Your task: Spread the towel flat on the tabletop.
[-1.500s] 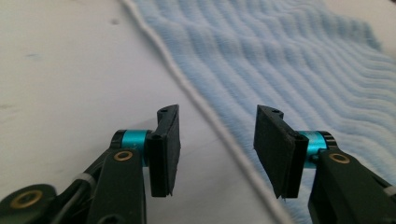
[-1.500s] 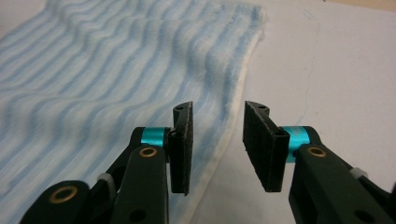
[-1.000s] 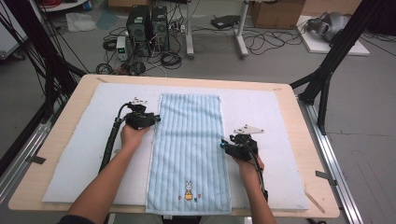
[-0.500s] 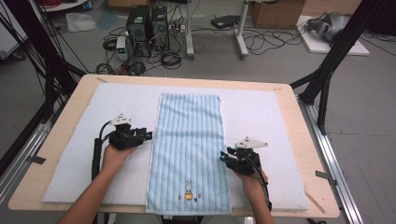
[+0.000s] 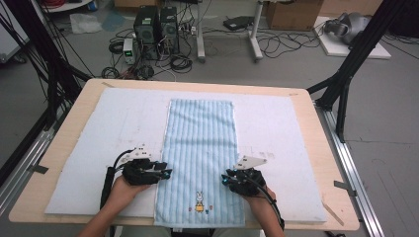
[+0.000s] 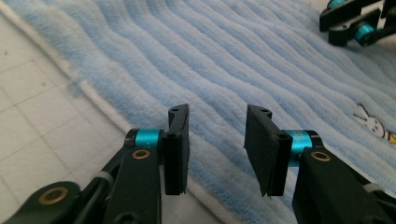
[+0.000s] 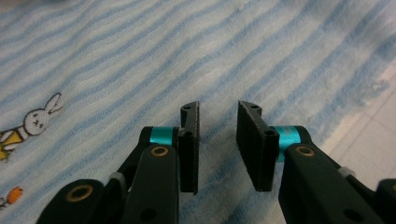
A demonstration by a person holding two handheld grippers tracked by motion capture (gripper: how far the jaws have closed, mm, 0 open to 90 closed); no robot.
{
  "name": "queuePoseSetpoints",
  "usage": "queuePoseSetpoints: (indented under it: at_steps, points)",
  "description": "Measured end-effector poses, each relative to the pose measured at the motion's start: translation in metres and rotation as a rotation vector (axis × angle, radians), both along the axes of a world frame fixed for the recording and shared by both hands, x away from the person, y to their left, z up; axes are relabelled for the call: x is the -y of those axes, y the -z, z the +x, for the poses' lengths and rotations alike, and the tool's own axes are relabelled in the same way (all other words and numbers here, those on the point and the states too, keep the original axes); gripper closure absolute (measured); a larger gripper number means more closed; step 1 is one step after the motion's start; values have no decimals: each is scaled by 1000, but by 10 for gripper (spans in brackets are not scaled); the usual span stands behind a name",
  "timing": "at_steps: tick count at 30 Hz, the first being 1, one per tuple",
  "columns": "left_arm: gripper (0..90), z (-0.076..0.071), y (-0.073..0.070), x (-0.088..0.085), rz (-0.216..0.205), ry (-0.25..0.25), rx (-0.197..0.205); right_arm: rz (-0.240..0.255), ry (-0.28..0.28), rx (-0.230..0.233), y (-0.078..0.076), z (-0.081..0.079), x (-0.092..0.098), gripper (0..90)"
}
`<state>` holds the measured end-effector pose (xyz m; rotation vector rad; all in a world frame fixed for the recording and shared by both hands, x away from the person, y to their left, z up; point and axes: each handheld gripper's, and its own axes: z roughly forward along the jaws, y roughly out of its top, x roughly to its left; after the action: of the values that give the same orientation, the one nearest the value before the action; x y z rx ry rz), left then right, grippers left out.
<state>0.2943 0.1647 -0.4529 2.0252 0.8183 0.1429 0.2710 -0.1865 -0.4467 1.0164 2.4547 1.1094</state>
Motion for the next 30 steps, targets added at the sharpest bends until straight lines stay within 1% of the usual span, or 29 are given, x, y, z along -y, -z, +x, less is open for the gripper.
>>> queuePoseSetpoints:
  at_steps: [1,2,3,4,6,7,8,9,11,12,13,14,15,16,17,18,19,20,21,23,25,26,27,28,29,30]
  points:
    - [655,-2,-1,1,19,7,11,-5,-10,-10,-1,0,0,765]
    - [694,-5,-1,1,32,15,20,-5,-20,-14,-1,-1,1,787]
    - [749,-7,-1,0,43,24,31,0,-30,-22,-1,-1,2,805]
    - [808,-9,-1,-2,43,42,27,5,-42,-31,-1,-1,3,814]
    - [840,-15,0,-6,39,62,18,6,-61,-45,-2,-3,4,821]
    - [849,-18,-1,-8,45,72,26,8,-71,-53,-2,-4,4,819]
    - [854,-20,-1,-9,49,75,28,13,-77,-67,-3,-6,5,818]
    - [858,-22,-1,-10,51,83,29,12,-92,-71,-3,-7,5,815]
    - [863,-26,-1,-11,52,93,27,9,-109,-88,-4,-10,5,789]
    - [864,-26,-1,-12,53,99,22,8,-120,-90,-5,-11,5,760]
    - [863,-26,-2,-13,48,100,13,12,-124,-96,-5,-12,5,721]
    - [862,-26,-2,-15,41,99,6,30,-124,-102,-6,-12,6,691]
    - [850,-26,-1,-16,27,94,-2,51,-116,-85,-6,-12,8,682]
    - [822,-26,-1,-16,13,88,-10,87,-99,-68,-8,-11,11,651]
    - [798,-25,-1,-17,5,82,-6,118,-67,-41,-10,-9,14,640]
    - [760,-24,-1,-18,1,67,7,143,-23,-21,-12,-8,18,635]
    - [719,-23,-2,-18,-7,51,14,157,15,-5,-14,-6,21,637]
    - [695,-20,-3,-20,-24,31,24,158,32,16,-15,-4,24,641]
    - [654,-17,-4,-22,-44,7,34,158,63,32,-15,-2,26,652]
    - [537,-11,-5,-28,-80,-38,57,129,88,40,-14,2,27,685]
    - [515,-6,-6,-33,-109,-78,78,100,89,28,-10,7,25,715]
    - [488,-2,-7,-36,-123,-90,88,81,84,22,-8,9,24,725]
    - [477,3,-8,-38,-137,-101,101,48,85,17,-6,10,22,734]
    - [466,7,-11,-41,-152,-112,117,2,80,9,-3,11,21,737]
    - [453,13,-14,-44,-167,-123,138,-33,70,14,-1,11,20,740]
    - [431,18,-17,-46,-185,-145,154,-43,60,19,-2,10,21,740]
